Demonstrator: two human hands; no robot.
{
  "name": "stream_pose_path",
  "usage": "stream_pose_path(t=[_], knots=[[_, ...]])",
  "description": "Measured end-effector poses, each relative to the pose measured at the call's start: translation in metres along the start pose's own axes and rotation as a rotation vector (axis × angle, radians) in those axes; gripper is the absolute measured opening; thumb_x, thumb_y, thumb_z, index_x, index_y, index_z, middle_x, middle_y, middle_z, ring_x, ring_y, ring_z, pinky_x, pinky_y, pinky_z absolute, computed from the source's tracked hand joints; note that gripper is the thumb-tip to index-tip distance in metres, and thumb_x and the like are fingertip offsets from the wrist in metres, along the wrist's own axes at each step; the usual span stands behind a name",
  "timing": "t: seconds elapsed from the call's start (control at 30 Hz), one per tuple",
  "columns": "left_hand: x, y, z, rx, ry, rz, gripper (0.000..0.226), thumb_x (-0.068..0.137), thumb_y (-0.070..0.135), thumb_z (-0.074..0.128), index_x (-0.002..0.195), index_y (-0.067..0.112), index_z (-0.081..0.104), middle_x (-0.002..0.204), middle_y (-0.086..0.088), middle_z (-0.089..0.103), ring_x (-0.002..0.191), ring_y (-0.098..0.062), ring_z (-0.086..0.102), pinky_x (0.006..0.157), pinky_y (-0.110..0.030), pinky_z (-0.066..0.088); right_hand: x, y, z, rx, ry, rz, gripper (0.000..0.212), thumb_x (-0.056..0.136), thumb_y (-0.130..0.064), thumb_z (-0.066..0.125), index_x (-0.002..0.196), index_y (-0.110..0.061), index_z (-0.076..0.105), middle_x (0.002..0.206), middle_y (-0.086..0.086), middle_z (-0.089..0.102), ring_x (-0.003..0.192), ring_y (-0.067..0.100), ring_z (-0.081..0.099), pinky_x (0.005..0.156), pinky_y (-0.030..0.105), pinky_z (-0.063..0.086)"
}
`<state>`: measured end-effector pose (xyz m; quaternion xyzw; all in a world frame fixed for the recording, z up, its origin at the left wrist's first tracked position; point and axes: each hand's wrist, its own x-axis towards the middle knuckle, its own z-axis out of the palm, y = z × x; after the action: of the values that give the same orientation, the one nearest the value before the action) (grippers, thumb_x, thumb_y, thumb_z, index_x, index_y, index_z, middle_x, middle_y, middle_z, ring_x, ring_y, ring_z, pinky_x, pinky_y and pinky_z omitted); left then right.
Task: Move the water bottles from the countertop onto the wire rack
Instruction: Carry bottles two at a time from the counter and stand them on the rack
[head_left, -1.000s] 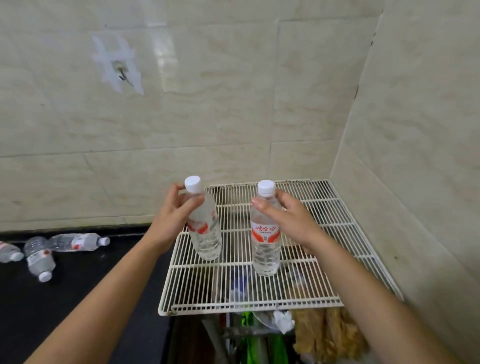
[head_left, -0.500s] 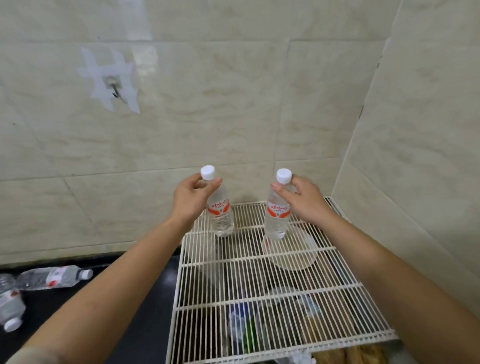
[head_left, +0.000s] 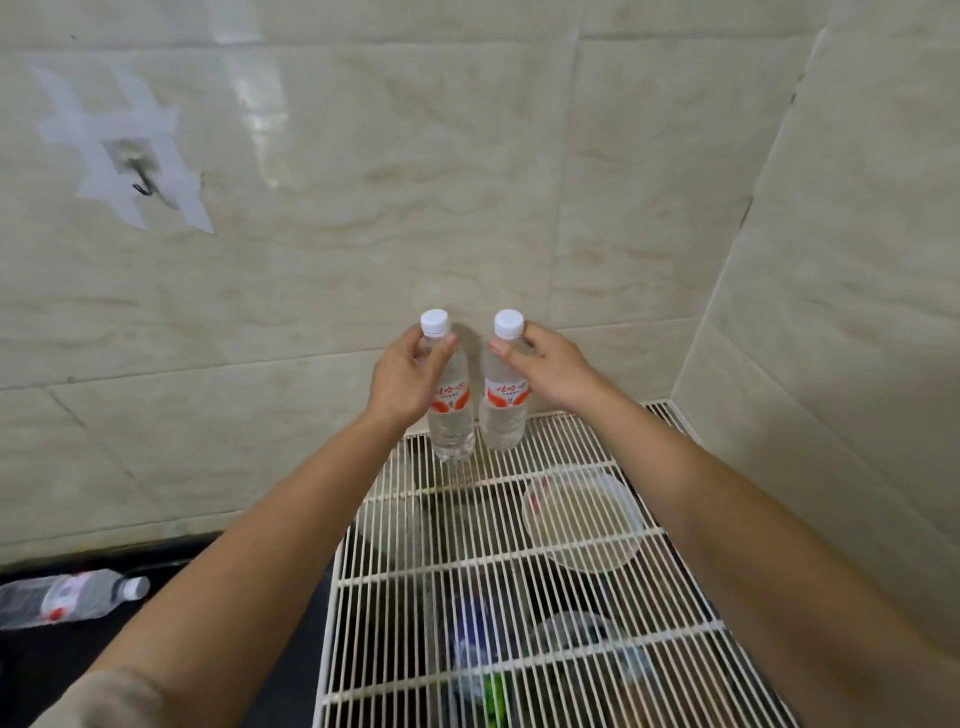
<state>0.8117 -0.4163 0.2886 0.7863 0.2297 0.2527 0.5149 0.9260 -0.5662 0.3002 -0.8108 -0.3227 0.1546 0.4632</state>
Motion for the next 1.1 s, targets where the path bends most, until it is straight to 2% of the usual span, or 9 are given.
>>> stream_pose_path(t=[0.17, 0.3, 0.47, 0.57, 0.7, 0.77, 0.87, 1.0, 1.1], knots=[[0.0, -0.004, 0.007, 0.082, 0.021, 0.057, 0.038, 0.097, 0.046, 0.058, 0.128, 0.024, 0.061, 0.102, 0.008, 0.067, 0.093, -0.011, 0.066, 0.085, -0.032, 0.055, 0.009, 0.007, 0.019, -0.15, 0.113, -0.052, 0.055, 0.095, -0.069, 0.045, 0.139, -0.037, 0.054, 0.137, -0.006, 0.064, 0.126, 0.021, 0.059, 0.102, 0.043, 0.049], [0.002, -0.01, 0.006, 0.076, 0.032, 0.058, 0.035, 0.097, 0.046, 0.058, 0.127, 0.029, 0.061, 0.103, 0.01, 0.069, 0.1, -0.011, 0.066, 0.092, -0.034, 0.055, 0.014, 0.007, 0.021, -0.23, 0.125, -0.034, 0.056, 0.095, -0.072, 0.041, 0.139, -0.039, 0.052, 0.13, -0.002, 0.068, 0.12, 0.025, 0.062, 0.093, 0.038, 0.048], [0.005, -0.013, 0.006, 0.087, 0.027, 0.065, 0.033, 0.097, 0.048, 0.057, 0.127, 0.034, 0.061, 0.107, 0.01, 0.069, 0.102, -0.011, 0.066, 0.091, -0.034, 0.055, 0.017, 0.009, 0.019, -0.272, 0.11, -0.025, 0.065, 0.091, -0.079, 0.038, 0.141, -0.039, 0.052, 0.129, -0.001, 0.069, 0.118, 0.026, 0.064, 0.093, 0.039, 0.053], [0.001, -0.015, 0.007, 0.109, 0.033, 0.094, 0.034, 0.098, 0.047, 0.056, 0.128, 0.032, 0.06, 0.109, 0.01, 0.069, 0.103, -0.012, 0.066, 0.09, -0.032, 0.053, 0.006, 0.016, 0.026, -0.284, 0.1, -0.005, 0.082, 0.087, -0.084, 0.031, 0.152, -0.034, 0.038, 0.146, 0.003, 0.058, 0.132, 0.03, 0.055, 0.106, 0.049, 0.049], [-0.001, -0.011, 0.005, 0.109, 0.013, 0.083, 0.037, 0.098, 0.048, 0.055, 0.131, 0.031, 0.058, 0.113, 0.011, 0.068, 0.107, -0.013, 0.065, 0.091, -0.032, 0.052, 0.004, 0.01, 0.028, -0.283, 0.07, 0.045, 0.086, 0.089, -0.082, 0.03, 0.159, -0.033, 0.022, 0.157, 0.006, 0.045, 0.141, 0.033, 0.045, 0.112, 0.053, 0.042], [-0.002, -0.008, 0.001, 0.108, -0.036, 0.047, 0.042, 0.098, 0.052, 0.053, 0.132, 0.03, 0.056, 0.121, 0.007, 0.068, 0.113, -0.017, 0.065, 0.095, -0.038, 0.053, 0.002, 0.006, 0.025, -0.247, 0.041, 0.071, 0.087, 0.089, -0.082, 0.033, 0.16, -0.034, 0.016, 0.163, 0.004, 0.035, 0.147, 0.033, 0.036, 0.114, 0.057, 0.037], [-0.005, -0.007, -0.01, 0.235, -0.062, 0.043, 0.065, 0.094, 0.071, 0.041, 0.143, 0.029, 0.048, 0.136, -0.002, 0.062, 0.126, -0.024, 0.057, 0.104, -0.051, 0.049, -0.009, 0.009, 0.016, -0.26, -0.003, 0.053, 0.087, 0.09, -0.079, 0.034, 0.161, -0.036, 0.009, 0.167, -0.002, 0.021, 0.152, 0.031, 0.025, 0.117, 0.061, 0.031], [-0.028, -0.005, -0.03, 0.513, 0.073, 0.077, 0.07, 0.099, 0.065, 0.033, 0.156, 0.024, 0.031, 0.157, -0.009, 0.038, 0.146, -0.028, 0.032, 0.117, -0.049, 0.032, -0.038, 0.019, -0.007, -0.51, 0.025, -0.049, 0.075, 0.101, -0.062, 0.034, 0.162, -0.028, 0.007, 0.169, 0.004, 0.014, 0.155, 0.027, 0.017, 0.121, 0.052, 0.022], [-0.06, -0.01, -0.038, 0.704, 0.129, 0.079, 0.068, 0.1, 0.063, 0.029, 0.156, 0.026, 0.03, 0.162, -0.011, 0.03, 0.15, -0.028, 0.024, 0.12, -0.048, 0.025, -0.064, 0.035, -0.019, -0.674, 0.069, -0.11, 0.08, 0.097, -0.068, 0.021, 0.163, -0.025, 0.005, 0.17, 0.009, 0.002, 0.156, 0.027, 0.01, 0.125, 0.047, 0.014]])
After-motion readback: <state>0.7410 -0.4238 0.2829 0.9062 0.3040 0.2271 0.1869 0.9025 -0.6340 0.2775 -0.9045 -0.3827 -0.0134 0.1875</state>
